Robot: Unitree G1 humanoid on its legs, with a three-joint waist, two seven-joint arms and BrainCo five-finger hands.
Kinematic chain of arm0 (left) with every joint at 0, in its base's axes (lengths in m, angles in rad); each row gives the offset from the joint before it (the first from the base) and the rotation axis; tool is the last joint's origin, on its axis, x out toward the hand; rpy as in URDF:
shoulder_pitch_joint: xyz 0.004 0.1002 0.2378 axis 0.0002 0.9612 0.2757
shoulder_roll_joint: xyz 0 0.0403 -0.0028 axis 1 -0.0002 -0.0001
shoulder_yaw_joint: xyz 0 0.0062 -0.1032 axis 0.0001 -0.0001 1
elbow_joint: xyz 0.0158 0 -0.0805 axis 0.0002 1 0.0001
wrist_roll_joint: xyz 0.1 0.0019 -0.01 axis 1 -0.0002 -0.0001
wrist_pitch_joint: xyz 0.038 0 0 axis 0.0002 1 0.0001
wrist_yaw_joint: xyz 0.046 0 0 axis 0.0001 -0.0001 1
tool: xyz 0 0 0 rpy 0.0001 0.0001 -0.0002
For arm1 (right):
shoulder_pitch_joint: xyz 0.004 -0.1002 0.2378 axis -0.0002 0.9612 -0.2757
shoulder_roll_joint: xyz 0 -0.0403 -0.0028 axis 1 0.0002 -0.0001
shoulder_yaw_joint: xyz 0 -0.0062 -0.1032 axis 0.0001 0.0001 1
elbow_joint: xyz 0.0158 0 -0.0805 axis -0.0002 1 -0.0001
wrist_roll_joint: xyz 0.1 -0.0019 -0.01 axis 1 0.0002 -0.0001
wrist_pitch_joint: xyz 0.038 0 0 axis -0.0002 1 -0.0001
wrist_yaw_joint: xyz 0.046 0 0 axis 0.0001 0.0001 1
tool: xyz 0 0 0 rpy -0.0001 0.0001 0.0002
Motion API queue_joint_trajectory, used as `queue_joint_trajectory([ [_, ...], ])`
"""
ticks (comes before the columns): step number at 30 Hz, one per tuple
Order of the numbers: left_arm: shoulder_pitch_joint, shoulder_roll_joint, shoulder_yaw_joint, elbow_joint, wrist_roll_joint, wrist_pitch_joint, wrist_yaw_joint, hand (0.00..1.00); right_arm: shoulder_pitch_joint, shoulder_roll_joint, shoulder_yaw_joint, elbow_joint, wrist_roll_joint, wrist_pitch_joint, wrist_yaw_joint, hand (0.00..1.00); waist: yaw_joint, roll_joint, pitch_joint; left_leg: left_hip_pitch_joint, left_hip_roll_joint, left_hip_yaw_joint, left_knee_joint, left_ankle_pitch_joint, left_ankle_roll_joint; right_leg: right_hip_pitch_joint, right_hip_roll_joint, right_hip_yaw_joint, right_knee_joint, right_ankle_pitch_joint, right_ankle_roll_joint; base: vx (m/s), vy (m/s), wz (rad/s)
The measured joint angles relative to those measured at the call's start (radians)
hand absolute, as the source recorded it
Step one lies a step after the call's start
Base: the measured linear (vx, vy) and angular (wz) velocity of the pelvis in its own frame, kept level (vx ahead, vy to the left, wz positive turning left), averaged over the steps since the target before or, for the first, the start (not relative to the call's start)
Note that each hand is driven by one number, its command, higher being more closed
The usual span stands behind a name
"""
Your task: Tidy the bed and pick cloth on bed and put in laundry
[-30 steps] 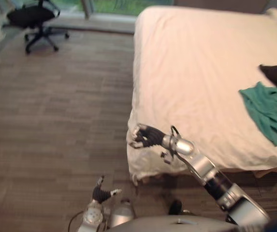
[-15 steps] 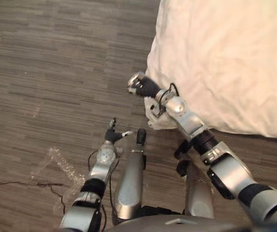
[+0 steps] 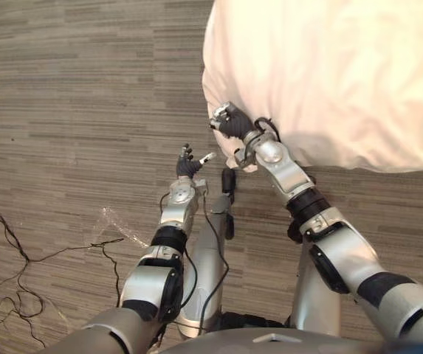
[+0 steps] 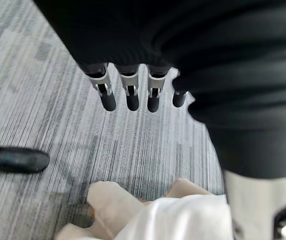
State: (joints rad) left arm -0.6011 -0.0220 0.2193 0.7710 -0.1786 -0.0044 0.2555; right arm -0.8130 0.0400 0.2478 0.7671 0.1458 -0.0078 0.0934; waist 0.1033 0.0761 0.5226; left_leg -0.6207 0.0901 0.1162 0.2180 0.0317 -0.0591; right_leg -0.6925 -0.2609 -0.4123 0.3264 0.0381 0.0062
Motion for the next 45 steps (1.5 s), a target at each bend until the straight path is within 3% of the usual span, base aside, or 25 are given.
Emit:
queue_joint_trajectory([
  [5,-0.003,-0.012,0.121,-0.003,-0.007,-0.001,0.042,0.00,0.105,-0.014,-0.238,0.111,0.031,-0.036,-0.027,1.00,-0.053,-0.021,0.012,-0.011,0.009,0.038,0.058,-0.041,0.008,-0.009,0.000,0.030,0.011,-0.005,-0.005,0.02,0.009,-0.20],
  [9,0.016,-0.012,0.150,0.003,-0.007,0.002,0.067,0.00,0.206,-0.132,-0.399,0.105,0.150,-0.128,-0.060,1.00,-0.092,-0.045,0.020,0.015,0.030,0.079,0.127,-0.092,0.009,0.006,0.007,0.063,0.044,-0.005,0.000,0.06,0.006,-0.32],
  [11,0.034,-0.012,0.149,0.003,-0.007,0.004,0.071,0.00,0.256,-0.142,-0.429,0.077,0.178,-0.159,-0.060,1.00,-0.098,-0.049,0.019,0.058,0.044,0.107,0.138,-0.109,0.006,0.031,0.014,0.078,0.056,-0.004,0.003,0.10,-0.023,-0.47],
  [14,0.084,-0.004,0.137,-0.004,-0.006,0.030,0.069,0.00,0.351,-0.161,-0.479,0.011,0.240,-0.241,-0.049,1.00,-0.109,-0.052,0.015,0.177,0.062,0.140,0.134,-0.141,0.000,0.123,0.027,0.095,0.073,-0.039,0.010,0.07,-0.029,-0.36],
  [17,0.163,0.025,0.098,-0.013,0.005,0.065,0.034,0.00,0.447,-0.184,-0.531,-0.118,0.336,-0.326,-0.017,1.00,-0.116,-0.061,-0.003,0.281,0.069,0.177,0.111,-0.165,-0.004,0.200,0.033,0.105,0.077,-0.077,0.003,0.06,-0.018,-0.27],
  [19,0.245,0.066,0.013,-0.018,0.007,0.088,0.002,0.00,0.554,-0.200,-0.568,-0.273,0.392,-0.391,0.011,1.00,-0.119,-0.073,-0.054,0.357,0.077,0.240,0.061,-0.157,-0.016,0.230,0.032,0.119,0.085,-0.098,0.004,0.11,-0.028,-0.17],
  [22,0.367,0.084,-0.064,-0.043,0.015,0.120,-0.031,0.00,0.660,-0.212,-0.591,-0.537,0.437,-0.424,0.102,1.00,-0.131,-0.074,-0.107,0.471,0.061,0.268,-0.003,-0.150,-0.024,0.292,0.027,0.134,0.101,-0.133,0.019,0.14,-0.006,-0.20],
  [25,0.451,0.083,-0.110,-0.042,0.014,0.147,-0.045,0.00,0.718,-0.211,-0.584,-0.673,0.473,-0.411,0.176,1.00,-0.145,-0.069,-0.176,0.533,0.042,0.274,-0.045,-0.141,-0.030,0.325,0.018,0.138,0.117,-0.156,0.038,0.17,0.021,-0.03],
  [28,0.533,0.067,-0.170,-0.041,0.012,0.177,-0.081,0.00,0.772,-0.210,-0.564,-0.791,0.502,-0.344,0.281,1.00,-0.152,-0.052,-0.221,0.616,0.009,0.289,-0.084,-0.136,-0.032,0.357,-0.017,0.152,0.172,-0.180,0.076,0.16,0.044,-0.04],
  [29,0.569,0.047,-0.185,-0.040,0.012,0.179,-0.112,0.00,0.781,-0.211,-0.551,-0.824,0.502,-0.287,0.329,1.00,-0.166,-0.030,-0.243,0.642,-0.018,0.292,-0.104,-0.133,-0.028,0.360,-0.043,0.156,0.198,-0.189,0.087,0.07,0.060,0.03],
  [33,0.609,0.016,-0.243,-0.031,-0.009,0.177,-0.146,0.00,0.739,-0.222,-0.495,-0.831,0.498,-0.192,0.377,1.00,-0.169,0.020,-0.266,0.634,-0.069,0.315,-0.137,-0.124,-0.014,0.312,-0.083,0.201,0.215,-0.204,0.107,0.02,0.057,-0.07],
  [35,0.584,0.016,-0.249,-0.031,-0.047,0.178,-0.142,0.00,0.675,-0.216,-0.443,-0.831,0.498,-0.172,0.370,1.00,-0.168,0.027,-0.263,0.580,-0.081,0.314,-0.145,-0.118,-0.006,0.252,-0.093,0.206,0.213,-0.208,0.097,-0.11,0.014,0.08],
  [38,0.467,0.038,-0.246,-0.012,-0.088,0.187,-0.118,0.00,0.502,-0.210,-0.356,-0.832,0.497,-0.137,0.266,1.00,-0.149,0.008,-0.206,0.425,-0.067,0.302,-0.123,-0.093,0.002,0.131,-0.086,0.197,0.184,-0.166,0.077,-0.16,-0.086,0.31],
  [40,0.343,0.049,-0.216,-0.012,-0.127,0.188,-0.096,0.00,0.384,-0.205,-0.347,-0.814,0.498,-0.126,0.126,1.00,-0.116,-0.009,-0.143,0.297,-0.033,0.274,-0.122,-0.049,-0.004,0.057,-0.050,0.152,0.113,-0.101,0.048,-0.14,-0.141,0.34],
  [42,0.284,0.048,-0.186,-0.013,-0.135,0.184,-0.091,0.00,0.334,-0.205,-0.357,-0.742,0.499,-0.125,0.038,1.00,-0.108,-0.023,-0.088,0.241,-0.013,0.254,-0.124,-0.015,0.004,0.032,-0.027,0.128,0.079,-0.056,0.034,-0.04,-0.093,0.29],
  [43,0.269,0.039,-0.160,-0.020,-0.139,0.178,-0.080,0.00,0.315,-0.203,-0.362,-0.690,0.507,-0.138,-0.001,1.00,-0.105,-0.027,-0.064,0.209,-0.004,0.249,-0.117,-0.012,0.004,0.011,-0.018,0.124,0.064,-0.034,0.041,0.01,-0.084,0.19],
  [45,0.265,0.026,-0.108,-0.034,-0.139,0.168,-0.062,0.00,0.295,-0.194,-0.355,-0.702,0.521,-0.200,-0.006,1.00,-0.112,-0.025,-0.032,0.182,0.000,0.248,-0.103,-0.013,0.004,-0.009,-0.016,0.123,0.061,-0.020,0.042,0.07,-0.022,0.02],
])
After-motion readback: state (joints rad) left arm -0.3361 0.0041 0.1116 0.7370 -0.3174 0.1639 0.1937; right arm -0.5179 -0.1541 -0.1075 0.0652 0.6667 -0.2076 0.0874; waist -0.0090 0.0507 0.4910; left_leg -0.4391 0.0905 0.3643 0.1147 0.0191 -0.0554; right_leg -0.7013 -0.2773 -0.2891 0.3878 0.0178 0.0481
